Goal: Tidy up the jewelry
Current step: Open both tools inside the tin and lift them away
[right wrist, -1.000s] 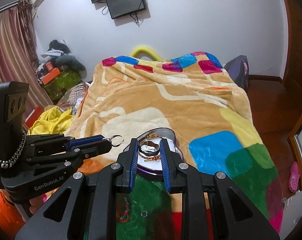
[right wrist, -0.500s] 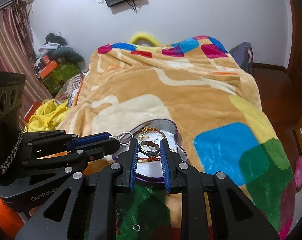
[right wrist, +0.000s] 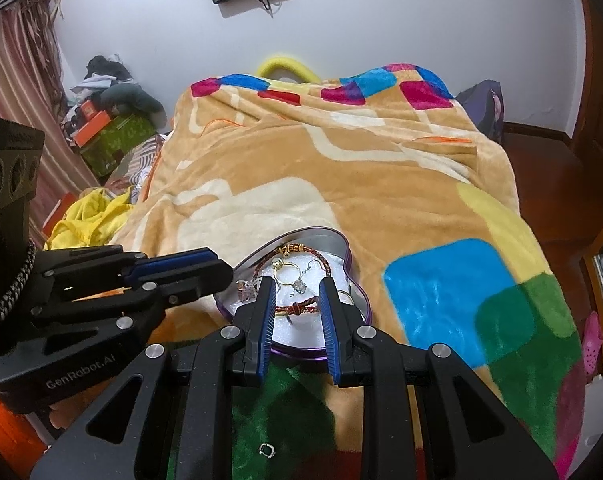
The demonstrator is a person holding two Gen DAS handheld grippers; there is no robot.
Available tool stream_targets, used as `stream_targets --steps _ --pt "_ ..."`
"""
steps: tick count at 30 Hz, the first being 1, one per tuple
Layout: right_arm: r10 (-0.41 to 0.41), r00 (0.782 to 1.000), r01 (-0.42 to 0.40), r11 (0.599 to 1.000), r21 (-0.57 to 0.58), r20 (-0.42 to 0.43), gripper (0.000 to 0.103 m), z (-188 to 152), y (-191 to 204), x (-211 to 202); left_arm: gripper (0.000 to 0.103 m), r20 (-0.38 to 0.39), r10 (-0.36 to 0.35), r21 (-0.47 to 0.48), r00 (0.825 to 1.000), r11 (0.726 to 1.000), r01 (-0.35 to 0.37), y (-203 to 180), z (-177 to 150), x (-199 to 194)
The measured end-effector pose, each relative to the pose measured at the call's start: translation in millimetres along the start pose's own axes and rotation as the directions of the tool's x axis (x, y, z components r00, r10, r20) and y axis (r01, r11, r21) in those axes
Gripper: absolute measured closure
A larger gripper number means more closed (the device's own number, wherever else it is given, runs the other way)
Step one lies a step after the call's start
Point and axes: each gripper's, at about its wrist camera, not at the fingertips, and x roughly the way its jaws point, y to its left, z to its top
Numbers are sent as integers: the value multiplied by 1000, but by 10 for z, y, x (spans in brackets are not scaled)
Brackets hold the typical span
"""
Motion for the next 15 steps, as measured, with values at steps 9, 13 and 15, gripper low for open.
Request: stream_targets --steps 9,13,15 --pt "-62 996 64 997 -43 60 69 10 125 -272 83 36 12 -4 999 1000 -12 -9 9 -282" --pt "-75 993 81 995 -57 88 69 0 183 -430 77 51 21 -1 998 1000 -21 -50 -10 -428" --pt "-81 991 88 994 -59 103 69 -12 211 -513 73 60 25 0 998 1000 -25 -73 -25 -498"
